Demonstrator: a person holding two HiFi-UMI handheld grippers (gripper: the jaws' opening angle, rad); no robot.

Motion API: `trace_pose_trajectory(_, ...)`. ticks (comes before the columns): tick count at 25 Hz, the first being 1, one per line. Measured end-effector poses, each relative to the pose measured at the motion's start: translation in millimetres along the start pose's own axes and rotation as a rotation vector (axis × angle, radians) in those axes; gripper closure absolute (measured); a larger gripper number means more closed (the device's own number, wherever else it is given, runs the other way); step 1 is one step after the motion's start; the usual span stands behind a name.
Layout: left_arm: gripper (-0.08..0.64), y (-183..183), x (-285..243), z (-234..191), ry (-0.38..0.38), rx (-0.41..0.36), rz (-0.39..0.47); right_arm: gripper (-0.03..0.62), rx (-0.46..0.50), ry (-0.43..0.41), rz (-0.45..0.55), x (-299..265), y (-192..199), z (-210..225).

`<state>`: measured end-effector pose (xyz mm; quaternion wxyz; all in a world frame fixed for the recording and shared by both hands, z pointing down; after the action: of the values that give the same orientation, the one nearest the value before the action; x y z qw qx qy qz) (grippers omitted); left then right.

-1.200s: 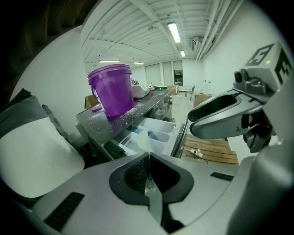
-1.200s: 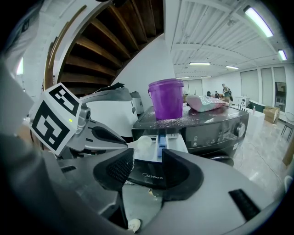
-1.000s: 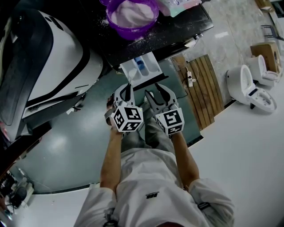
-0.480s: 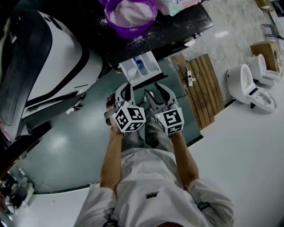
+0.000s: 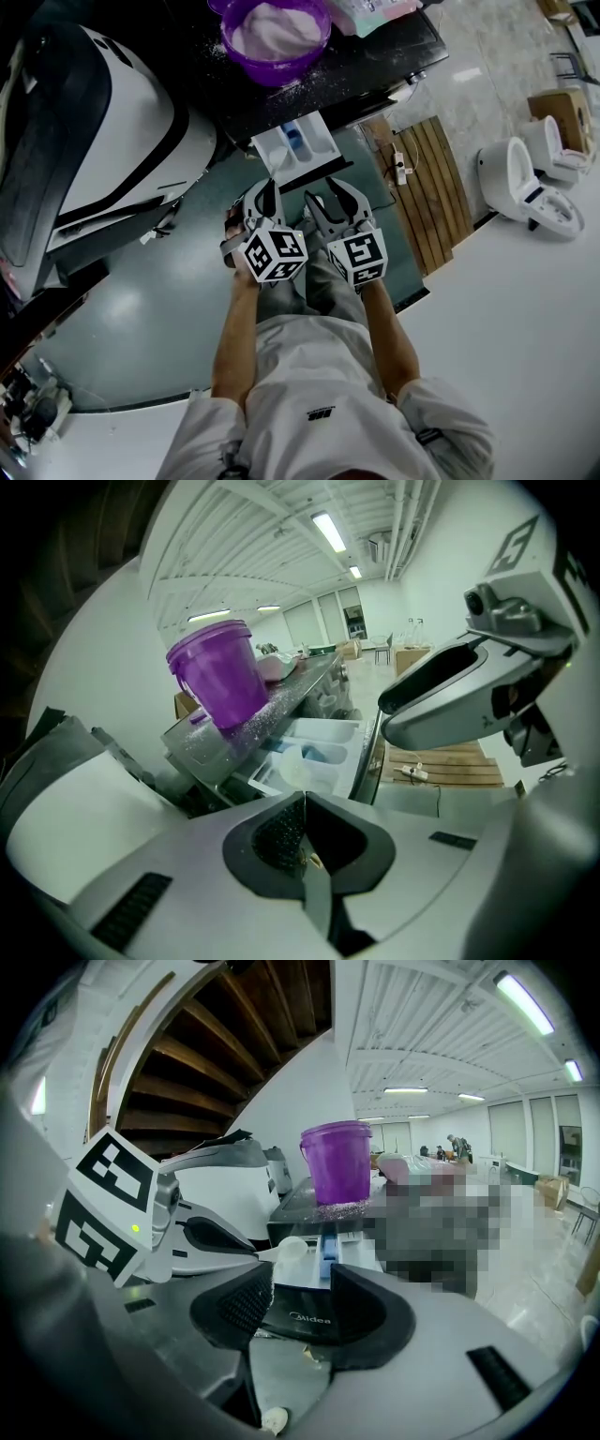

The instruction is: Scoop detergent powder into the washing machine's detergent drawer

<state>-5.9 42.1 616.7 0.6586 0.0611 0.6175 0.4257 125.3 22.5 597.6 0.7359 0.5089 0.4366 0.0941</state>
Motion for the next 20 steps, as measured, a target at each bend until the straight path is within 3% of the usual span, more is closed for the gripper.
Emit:
trace_pose_trajectory(16,0.545,-1,1,1,0.022,0.012,0.001,0.4,0.01,0.004,0.0,0,-1,-2)
trace_pose_trajectory(20,0.545,-2,11,-3,0.042,0.092,0.081,0.4,0.015,0.01,0.01,2,-6,-3)
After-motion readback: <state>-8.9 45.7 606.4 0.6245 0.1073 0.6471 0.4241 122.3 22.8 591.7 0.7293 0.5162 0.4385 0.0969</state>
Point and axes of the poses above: the fingertips, and each gripper's own axes: x backward along the fingers, z to its right, y out of its underside, the point moved 7 cm from there along x, backward along the fingers, and after that the axes turned 7 degrees about y, right-handed, at the moved point
